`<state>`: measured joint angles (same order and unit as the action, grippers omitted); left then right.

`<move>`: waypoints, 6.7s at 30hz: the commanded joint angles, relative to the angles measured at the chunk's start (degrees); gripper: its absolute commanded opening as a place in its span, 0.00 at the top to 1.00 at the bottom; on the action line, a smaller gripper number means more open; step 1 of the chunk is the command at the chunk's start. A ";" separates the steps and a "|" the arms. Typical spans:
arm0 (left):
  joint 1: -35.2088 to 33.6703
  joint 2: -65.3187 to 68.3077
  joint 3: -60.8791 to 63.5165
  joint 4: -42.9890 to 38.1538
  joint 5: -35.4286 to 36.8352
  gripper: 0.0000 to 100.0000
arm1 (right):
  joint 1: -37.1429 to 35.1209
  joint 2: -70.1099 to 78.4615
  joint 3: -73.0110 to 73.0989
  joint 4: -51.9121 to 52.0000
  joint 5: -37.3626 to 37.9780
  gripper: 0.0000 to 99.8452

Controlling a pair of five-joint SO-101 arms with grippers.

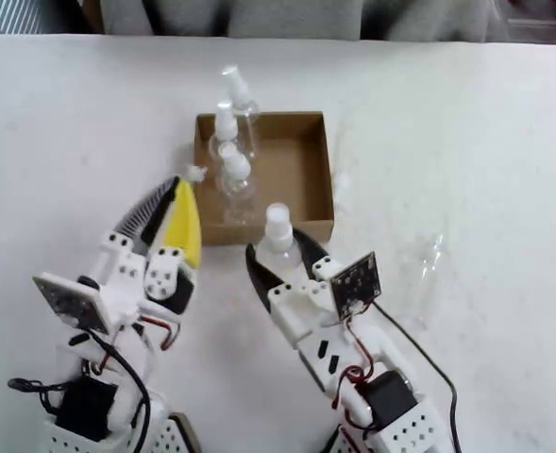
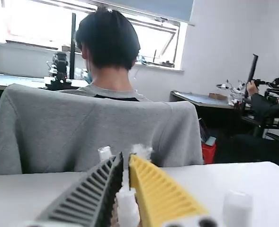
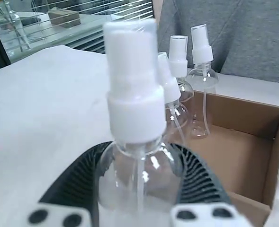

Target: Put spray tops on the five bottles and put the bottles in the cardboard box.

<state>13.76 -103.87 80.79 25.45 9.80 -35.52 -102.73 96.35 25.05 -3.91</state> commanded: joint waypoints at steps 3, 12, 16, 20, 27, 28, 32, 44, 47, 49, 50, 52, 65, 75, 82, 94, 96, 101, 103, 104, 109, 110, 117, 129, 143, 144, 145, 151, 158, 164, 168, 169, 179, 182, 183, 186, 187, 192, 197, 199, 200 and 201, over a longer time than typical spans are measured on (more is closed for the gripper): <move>-7.43 -0.04 -2.37 -0.26 0.79 0.98 | 0.92 -0.48 0.44 -1.01 0.26 0.98; -16.04 -0.04 -1.93 16.26 0.35 0.98 | 8.48 -0.57 0.26 -7.08 0.26 0.98; -18.33 -0.04 -0.09 21.19 0.26 0.98 | 10.33 -0.40 0.44 -12.62 0.26 0.98; -20.53 -0.04 7.21 18.46 0.18 0.98 | 10.59 -0.31 0.44 -19.21 0.26 0.98; -27.03 0.04 16.18 7.56 0.18 0.98 | 14.90 0.22 -2.20 -27.82 3.96 0.98; -27.30 0.04 16.26 8.53 0.18 0.98 | 15.08 0.92 -3.34 -27.82 4.31 0.98; -27.03 0.04 16.26 11.08 0.18 0.98 | 15.08 7.69 -9.23 -28.00 4.31 0.98; -27.12 0.04 16.26 19.60 -2.29 0.98 | 15.34 45.05 -27.87 -42.59 4.40 0.98; -27.12 0.22 16.26 22.51 -9.49 0.98 | 15.34 53.14 -30.24 -46.73 4.40 0.98; -27.12 0.22 16.26 23.30 -13.10 0.98 | 15.34 58.33 -31.74 -49.80 4.40 0.98; -27.12 0.22 16.26 23.30 -14.15 0.98 | 15.34 60.88 -32.53 -51.30 4.48 0.98; -27.12 0.22 16.26 23.30 -14.42 0.98 | 15.60 65.98 -34.55 -54.02 4.48 0.98; -27.12 0.22 16.26 23.30 -14.86 0.98 | 21.23 102.02 -58.99 -58.77 4.40 0.98; -27.03 0.22 16.26 23.30 -14.86 0.98 | 20.09 123.21 -73.67 -61.85 4.57 0.98; -27.03 0.22 16.26 23.30 -14.86 0.98 | 20.18 132.35 -80.79 -61.85 4.57 0.98; -27.03 0.22 16.26 23.21 -14.86 0.98 | 20.09 137.80 -83.87 -61.85 4.66 0.98; -27.03 0.22 16.26 23.21 -14.86 0.98 | 20.09 137.89 -83.87 -61.85 4.66 0.98; -27.03 0.22 16.26 23.21 -14.86 0.98 | 20.09 137.63 -83.87 -61.85 4.66 0.98; -27.03 0.22 16.26 23.21 -14.86 0.98 | 20.09 137.54 -83.87 -61.85 4.66 0.98; -27.03 0.22 16.26 23.21 -14.86 0.98 | 20.00 137.54 -83.87 -61.67 4.66 0.97; -27.03 0.22 16.26 23.21 -14.86 0.98 | 20.00 137.45 -83.52 -61.58 4.66 0.84; -27.03 0.22 16.26 23.21 -14.86 0.98 | 20.00 137.45 -83.52 -61.58 4.66 0.82; -27.03 0.22 16.26 23.21 -14.86 0.98 | 20.00 137.36 -83.52 -61.76 4.48 0.80; -27.03 0.22 16.26 23.03 -14.86 0.98 | 17.80 132.26 -78.59 -61.58 4.31 0.76; -27.03 0.22 16.26 23.03 -14.86 0.98 | 17.10 131.82 -77.80 -61.76 4.22 0.68; -27.03 0.22 16.26 23.03 -14.86 0.98 | 17.10 131.82 -77.98 -61.76 4.22 0.68; -27.03 0.22 16.26 23.03 -14.86 0.98 | 17.10 131.82 -78.07 -61.76 4.22 0.68; -27.03 0.22 16.26 22.95 -14.86 0.98 | 18.07 129.80 -77.80 -61.76 4.22 0.68; -27.03 0.22 16.26 22.86 -14.86 0.98 | 18.24 124.53 -75.08 -61.76 4.22 0.68; -27.03 0.22 16.26 22.86 -14.86 0.98 | 18.51 121.71 -75.08 -61.58 4.22 0.68; -27.03 0.22 16.26 22.86 -14.86 0.98 | 18.68 119.60 -74.90 -61.49 4.22 0.68; -27.03 0.22 16.26 22.86 -14.86 0.98 | 18.68 118.90 -74.55 -61.49 4.22 0.68; -27.03 0.22 16.26 22.77 -14.86 0.98 | 18.68 103.87 -65.85 -61.41 4.40 0.68; -27.03 0.22 16.26 22.77 -14.86 0.98 | 19.12 97.45 -62.59 -60.35 4.57 0.68; -27.03 0.22 16.26 22.77 -14.86 0.98 | 19.38 95.16 -61.80 -58.42 4.57 0.68; -27.03 0.22 16.26 22.77 -14.86 0.98 | 20.70 87.43 -60.13 -49.36 4.57 0.68; -27.03 0.22 16.26 22.77 -14.86 0.98 | 21.41 84.97 -59.78 -45.76 4.57 0.68; -27.03 0.22 16.26 22.77 -14.86 0.98 | 26.24 73.10 -59.43 -27.30 4.48 0.68; -27.03 0.22 16.26 22.77 -14.86 0.98 | 32.48 64.92 -59.43 -9.98 4.31 0.68; -27.03 0.22 16.26 22.77 -14.86 0.98 | 34.77 62.90 -59.43 -3.56 4.40 0.68; -27.03 0.22 16.26 22.77 -14.86 0.98 | 35.82 62.20 -59.43 -0.75 4.40 0.68; -27.03 0.22 16.26 22.77 -14.86 0.98 | 36.97 61.58 -59.43 1.98 4.31 0.68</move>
<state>-12.70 -103.78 97.14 48.57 -4.35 -1.67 -37.58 37.54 19.60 -0.04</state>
